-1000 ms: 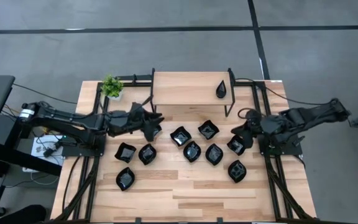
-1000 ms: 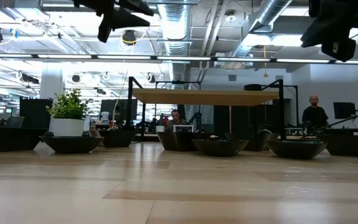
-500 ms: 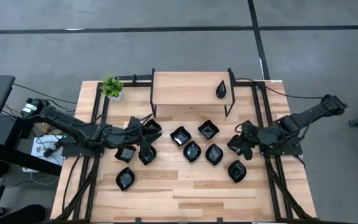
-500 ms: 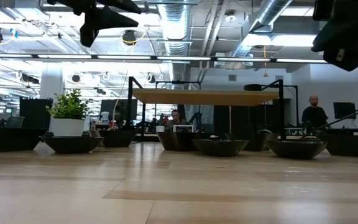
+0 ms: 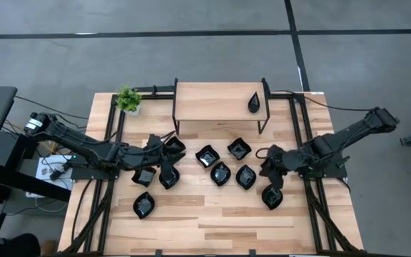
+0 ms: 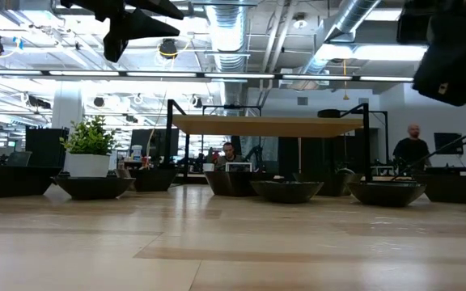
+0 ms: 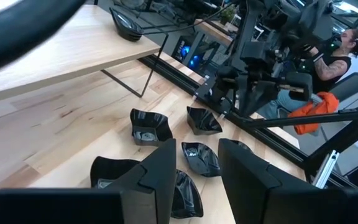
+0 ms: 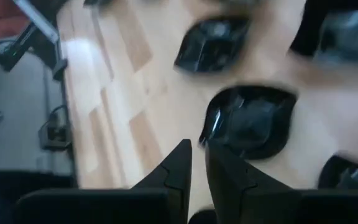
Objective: Pick & Place Mini shaped plates
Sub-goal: Put the black plate on the shelf
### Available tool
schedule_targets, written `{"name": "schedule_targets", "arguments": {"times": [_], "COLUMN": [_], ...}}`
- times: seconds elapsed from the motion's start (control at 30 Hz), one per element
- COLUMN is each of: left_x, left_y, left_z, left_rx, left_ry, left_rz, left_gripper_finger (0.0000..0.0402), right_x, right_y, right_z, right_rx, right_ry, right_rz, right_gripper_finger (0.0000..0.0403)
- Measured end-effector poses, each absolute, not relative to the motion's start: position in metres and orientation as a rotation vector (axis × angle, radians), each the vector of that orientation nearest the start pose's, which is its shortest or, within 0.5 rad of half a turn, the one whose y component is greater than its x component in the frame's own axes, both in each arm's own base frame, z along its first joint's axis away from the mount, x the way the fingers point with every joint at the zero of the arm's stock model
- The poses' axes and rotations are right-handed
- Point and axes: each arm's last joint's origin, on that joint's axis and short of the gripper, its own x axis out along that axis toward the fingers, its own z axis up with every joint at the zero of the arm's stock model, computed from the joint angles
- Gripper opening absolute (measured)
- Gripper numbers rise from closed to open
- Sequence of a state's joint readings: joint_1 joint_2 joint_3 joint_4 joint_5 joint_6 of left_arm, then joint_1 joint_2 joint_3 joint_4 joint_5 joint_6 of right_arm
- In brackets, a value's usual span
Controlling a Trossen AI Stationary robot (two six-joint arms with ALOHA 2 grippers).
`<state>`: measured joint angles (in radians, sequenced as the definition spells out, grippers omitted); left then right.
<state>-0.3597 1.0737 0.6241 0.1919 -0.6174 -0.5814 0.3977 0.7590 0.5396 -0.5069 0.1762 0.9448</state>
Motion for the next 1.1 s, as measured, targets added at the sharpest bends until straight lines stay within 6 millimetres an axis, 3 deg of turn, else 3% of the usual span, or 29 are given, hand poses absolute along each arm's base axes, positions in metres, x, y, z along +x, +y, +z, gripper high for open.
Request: {"name": "schedule_targets", "arguments": {"times": [0.17, 0.4, 0.7, 0.83, 1.1], "left_x": [0.22, 0.22, 0.22, 0.22, 0.22], "left_y": [-0.065, -0.065, -0.065, -0.065, -0.065], "left_z": [0.26, 0.26, 0.26, 0.26, 0.26], "left_rx": [-0.454, -0.454, -0.454, -0.454, -0.454], "left_ry": [0.146, 0.146, 0.146, 0.146, 0.146], "left_rz": [0.314, 0.313, 0.313, 0.313, 0.313], "left_gripper_finger": [0.0121, 0.0121, 0.0121, 0.0121, 0.0121], "right_x": [0.15, 0.169, 0.198, 0.2, 0.185], "right_y": [0.048, 0.042, 0.034, 0.029, 0.025], "right_z": [0.222, 0.211, 0.219, 0.218, 0.227], "right_rx": [0.783, 0.699, 0.556, 0.553, 0.596], "right_ry": [0.784, 0.905, 1.044, 1.113, 1.234], "right_rz": [-0.142, -0.185, -0.241, -0.295, -0.394], "right_gripper_finger": [0.0056, 0.0066, 0.0066, 0.0066, 0.0066]}}
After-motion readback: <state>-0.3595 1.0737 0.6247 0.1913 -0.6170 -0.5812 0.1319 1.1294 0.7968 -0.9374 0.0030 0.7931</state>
